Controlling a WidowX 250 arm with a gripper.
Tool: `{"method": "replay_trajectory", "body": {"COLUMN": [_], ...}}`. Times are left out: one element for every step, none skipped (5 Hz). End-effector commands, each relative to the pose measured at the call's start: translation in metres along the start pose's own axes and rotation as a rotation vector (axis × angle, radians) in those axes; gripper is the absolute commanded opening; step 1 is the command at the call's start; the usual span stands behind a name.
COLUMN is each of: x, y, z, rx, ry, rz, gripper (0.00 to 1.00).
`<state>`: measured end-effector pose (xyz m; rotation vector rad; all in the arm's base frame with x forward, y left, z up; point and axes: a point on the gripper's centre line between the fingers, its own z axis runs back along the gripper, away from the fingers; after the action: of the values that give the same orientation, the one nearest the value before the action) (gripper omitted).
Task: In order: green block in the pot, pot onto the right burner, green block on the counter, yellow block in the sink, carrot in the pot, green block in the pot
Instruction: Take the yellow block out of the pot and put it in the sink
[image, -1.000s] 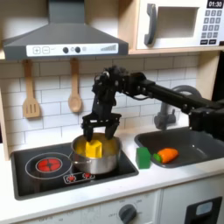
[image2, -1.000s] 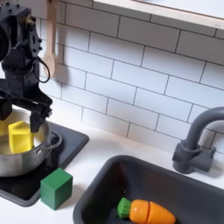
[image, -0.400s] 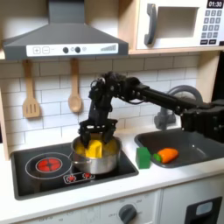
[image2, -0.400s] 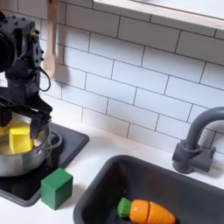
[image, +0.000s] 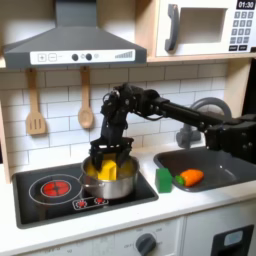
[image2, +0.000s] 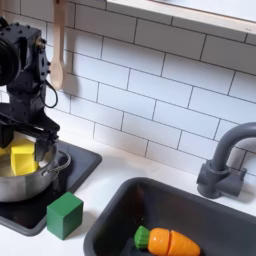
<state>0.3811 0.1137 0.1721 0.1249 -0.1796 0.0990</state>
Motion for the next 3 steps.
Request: {"method": "replay_trajectory", "body": {"x": [-0.0045, -0.0066, -0.0065], "y": [-0.0015, -0.0016, -0.0007], "z": [-0.007, -0.0079, -0.0086], "rx": [-0.003, 0.002, 0.006], "ry": [0.024, 0.03, 0.03], "rz": [0.002, 0.004, 0.007], "gripper": [1.0, 1.0, 1.0]}}
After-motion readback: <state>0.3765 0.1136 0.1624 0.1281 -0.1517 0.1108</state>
